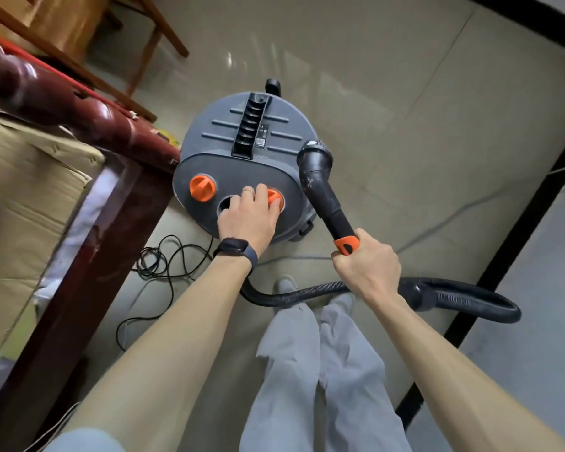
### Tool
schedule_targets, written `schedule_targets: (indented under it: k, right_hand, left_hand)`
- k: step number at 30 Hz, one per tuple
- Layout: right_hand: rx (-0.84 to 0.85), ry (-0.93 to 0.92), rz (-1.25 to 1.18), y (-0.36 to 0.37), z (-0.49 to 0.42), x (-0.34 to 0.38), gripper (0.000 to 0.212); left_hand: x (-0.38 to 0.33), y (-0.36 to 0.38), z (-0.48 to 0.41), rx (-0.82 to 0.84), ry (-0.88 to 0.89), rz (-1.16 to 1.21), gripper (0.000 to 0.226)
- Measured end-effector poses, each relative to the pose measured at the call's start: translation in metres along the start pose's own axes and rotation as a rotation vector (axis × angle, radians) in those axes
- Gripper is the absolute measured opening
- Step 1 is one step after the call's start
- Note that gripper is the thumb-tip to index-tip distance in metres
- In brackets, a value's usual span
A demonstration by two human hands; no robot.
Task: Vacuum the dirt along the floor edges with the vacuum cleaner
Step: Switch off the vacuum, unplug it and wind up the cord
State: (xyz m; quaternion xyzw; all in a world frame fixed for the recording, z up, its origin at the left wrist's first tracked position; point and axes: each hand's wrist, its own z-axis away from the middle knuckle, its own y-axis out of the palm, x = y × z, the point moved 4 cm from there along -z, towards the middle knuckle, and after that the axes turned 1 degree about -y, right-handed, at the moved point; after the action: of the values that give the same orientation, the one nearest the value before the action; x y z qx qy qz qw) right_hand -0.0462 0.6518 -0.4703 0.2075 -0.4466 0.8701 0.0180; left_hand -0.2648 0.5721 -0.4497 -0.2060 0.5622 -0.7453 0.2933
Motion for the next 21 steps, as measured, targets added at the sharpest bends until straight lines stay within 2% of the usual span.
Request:
schedule_targets:
  k: [6, 11, 16, 18, 21]
  right_hand:
    - [0.002, -0.003, -0.029, 0.001, 0.004, 0.012, 0.025]
    - [0.017, 0.007, -0.041, 0.004, 0.008, 0.016, 0.025]
    - [0.001, 0.006, -0.072, 0.004, 0.012, 0.022, 0.024]
    - [0.005, -0.016, -0.086, 0.003, 0.011, 0.030, 0.023]
    - [-0.022, -0.040, -0.117, 0.001, 0.004, 0.050, 0.025]
  left_hand:
    - [-0.006, 0.008, -0.002, 0.076, -0.160, 0.119, 0.039]
    - [-0.007, 0.004, -0.007, 0.123, -0.199, 0.152, 0.041]
    - [0.000, 0.003, -0.006, 0.200, -0.267, 0.341, 0.036]
    - [0.016, -0.007, -0.006, 0.103, -0.264, 0.416, 0.033]
    - [0.051, -0.030, -0.013, -0.161, -0.328, 0.411, 0.032]
